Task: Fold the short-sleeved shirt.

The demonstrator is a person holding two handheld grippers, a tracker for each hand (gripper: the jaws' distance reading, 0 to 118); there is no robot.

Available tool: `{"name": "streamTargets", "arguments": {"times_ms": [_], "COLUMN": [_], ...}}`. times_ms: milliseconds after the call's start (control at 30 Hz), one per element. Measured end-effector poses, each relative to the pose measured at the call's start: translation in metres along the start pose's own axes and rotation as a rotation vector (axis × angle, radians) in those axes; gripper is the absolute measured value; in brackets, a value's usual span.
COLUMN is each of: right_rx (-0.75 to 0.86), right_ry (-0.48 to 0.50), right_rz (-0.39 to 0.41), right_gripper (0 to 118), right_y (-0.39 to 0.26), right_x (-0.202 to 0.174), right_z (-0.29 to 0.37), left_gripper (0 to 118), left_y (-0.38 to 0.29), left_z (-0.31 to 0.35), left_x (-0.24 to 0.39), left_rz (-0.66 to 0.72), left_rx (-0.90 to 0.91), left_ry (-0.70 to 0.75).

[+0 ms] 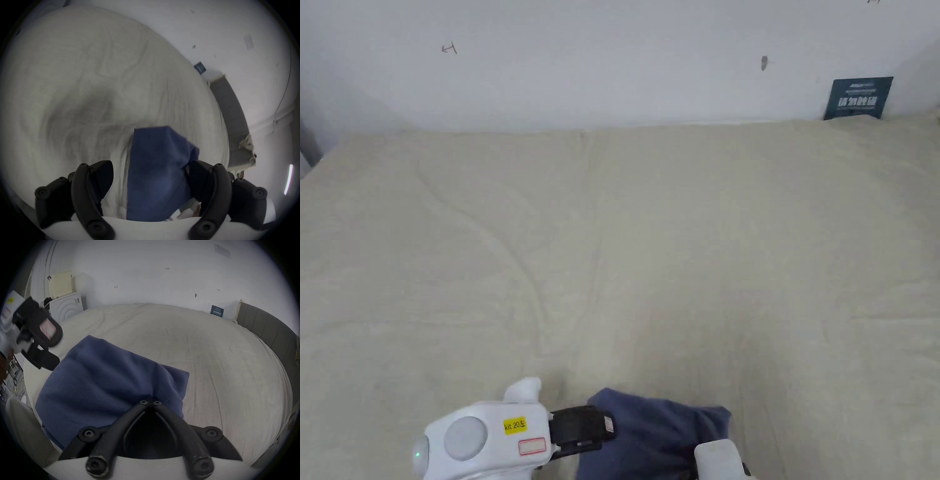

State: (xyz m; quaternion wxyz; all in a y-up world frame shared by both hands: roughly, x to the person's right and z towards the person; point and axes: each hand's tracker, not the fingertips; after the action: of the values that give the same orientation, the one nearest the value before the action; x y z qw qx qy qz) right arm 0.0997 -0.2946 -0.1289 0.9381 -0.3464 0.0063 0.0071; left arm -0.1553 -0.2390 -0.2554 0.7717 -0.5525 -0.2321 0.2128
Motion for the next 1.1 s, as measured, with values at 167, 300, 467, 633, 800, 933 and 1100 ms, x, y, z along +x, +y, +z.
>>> {"name": "streamTargets", "arguments": {"times_ms": [167,300,467,633,800,933,1100], "right_rx": [0.005,0.000,-0.038,0.075,0.204,0.265,0.299], "right_ry": [-0.001,0.008,0.048,0.039,0.035,0.030,0.027], "right_rz": [-0.004,-0.011,-0.059,-0.099,-0.062,-0.050,-0.021], "right_gripper": [0,0,0,0,0,0,0], "right_y": [-0.001,0.000,0.018,0.050,0.093,0.119,0.142], "right_x": [-0.001,0.001,0.008,0.010,0.011,0.009,-0.006], "right_z": [0.000,0.000,0.010,0.038,0.064,0.073,0.068], "left_gripper": [60,31,21,19,19,19,19], "left_y": [-0.015,-0.023,-0.025,-0.009,0.034,0.073,0.116], "left_z": [-0.025,-0.028,-0.017,0.011,0.065,0.120,0.189], "left_x": [0.003,-0.004,0.000,0.000,-0.039,-0.093,-0.183], "left_rz": [-0.068,-0.045,-0.025,-0.054,-0.125,-0.123,-0.121], "left_rx": [-0.066,-0.018,0.017,0.060,0.126,0.175,0.182], "left_ry": [-0.007,-0.021,-0.042,-0.029,0.129,0.271,0.534]}}
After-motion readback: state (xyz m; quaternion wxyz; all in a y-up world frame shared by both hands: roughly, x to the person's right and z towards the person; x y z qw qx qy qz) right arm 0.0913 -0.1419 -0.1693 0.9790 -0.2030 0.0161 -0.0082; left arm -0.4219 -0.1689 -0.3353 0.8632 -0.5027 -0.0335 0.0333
